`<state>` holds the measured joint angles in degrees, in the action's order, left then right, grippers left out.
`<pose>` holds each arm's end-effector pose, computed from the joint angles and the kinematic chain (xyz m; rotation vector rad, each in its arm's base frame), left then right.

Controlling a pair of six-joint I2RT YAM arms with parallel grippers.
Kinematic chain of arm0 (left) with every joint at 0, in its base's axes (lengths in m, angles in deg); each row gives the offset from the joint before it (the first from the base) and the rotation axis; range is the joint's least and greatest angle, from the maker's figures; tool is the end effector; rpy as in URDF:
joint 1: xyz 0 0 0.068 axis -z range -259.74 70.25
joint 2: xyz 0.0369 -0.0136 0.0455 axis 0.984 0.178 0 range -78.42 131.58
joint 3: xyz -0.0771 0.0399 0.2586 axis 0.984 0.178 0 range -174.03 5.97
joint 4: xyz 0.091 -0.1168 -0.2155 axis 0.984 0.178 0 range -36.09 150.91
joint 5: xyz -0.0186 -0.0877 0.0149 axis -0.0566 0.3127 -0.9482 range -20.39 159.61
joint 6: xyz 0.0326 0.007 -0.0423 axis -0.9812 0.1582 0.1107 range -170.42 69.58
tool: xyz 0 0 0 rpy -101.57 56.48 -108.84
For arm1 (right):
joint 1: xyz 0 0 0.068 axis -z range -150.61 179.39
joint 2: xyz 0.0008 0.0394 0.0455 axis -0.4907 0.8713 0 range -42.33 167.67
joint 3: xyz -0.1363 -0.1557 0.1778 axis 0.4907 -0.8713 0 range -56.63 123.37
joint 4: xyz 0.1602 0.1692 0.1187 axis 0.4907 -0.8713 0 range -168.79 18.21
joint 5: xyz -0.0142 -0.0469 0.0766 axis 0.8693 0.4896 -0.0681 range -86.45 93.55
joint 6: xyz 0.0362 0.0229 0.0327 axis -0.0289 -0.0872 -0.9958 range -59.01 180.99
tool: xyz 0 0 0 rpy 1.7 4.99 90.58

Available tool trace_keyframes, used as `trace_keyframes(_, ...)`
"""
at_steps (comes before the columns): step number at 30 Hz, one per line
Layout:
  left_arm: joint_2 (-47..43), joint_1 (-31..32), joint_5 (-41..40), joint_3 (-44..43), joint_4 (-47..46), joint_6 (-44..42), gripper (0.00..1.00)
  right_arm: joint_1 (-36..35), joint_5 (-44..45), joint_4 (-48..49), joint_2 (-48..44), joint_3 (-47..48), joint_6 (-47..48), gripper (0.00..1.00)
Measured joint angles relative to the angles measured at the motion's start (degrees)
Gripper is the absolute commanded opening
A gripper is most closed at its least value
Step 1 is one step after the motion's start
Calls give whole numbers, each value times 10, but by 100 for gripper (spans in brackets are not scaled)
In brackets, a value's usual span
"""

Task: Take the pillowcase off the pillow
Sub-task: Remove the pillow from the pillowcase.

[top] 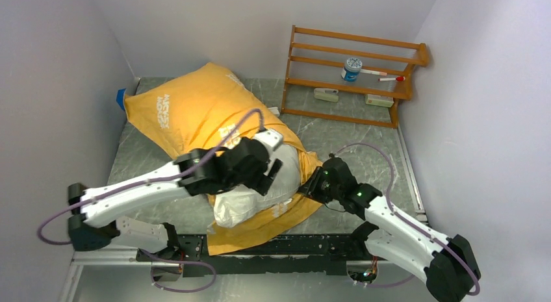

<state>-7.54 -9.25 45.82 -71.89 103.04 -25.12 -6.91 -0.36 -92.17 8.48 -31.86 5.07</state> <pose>0.0964 -0.2294 0.3809 0.6722 2.1642 -0.4242 0.1398 0.1058 0.1852 0.4000 2.5158 0.7943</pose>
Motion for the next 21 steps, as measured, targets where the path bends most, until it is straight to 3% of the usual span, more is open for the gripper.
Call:
trace_keyframes(6, 98, 0, 51, 6, -14, -73, 87, 0, 0, 7, -71, -40, -39, 33)
trace_keyframes(13, 205, 2, 37, 11, 5, -96, 87, 1, -9, 15, -88, -76, -69, 34)
trace_keyframes(14, 216, 3, 31, 17, 5, -96, 82, 1, -10, 13, -87, -76, -70, 34)
trace_keyframes(15, 227, 5, 23, 26, 7, -94, 69, 1, -11, 11, -86, -76, -71, 34)
trace_keyframes(18, 244, 11, -7, 45, 18, -74, 11, 1, -13, 4, -88, -76, -72, 35)
trace_keyframes(19, 244, 13, -17, 49, 22, -65, 5, 1, -13, 3, -90, -76, -73, 35)
trace_keyframes(21, 239, 14, -31, 56, 21, -50, 5, 1, -13, 2, -96, -76, -74, 35)
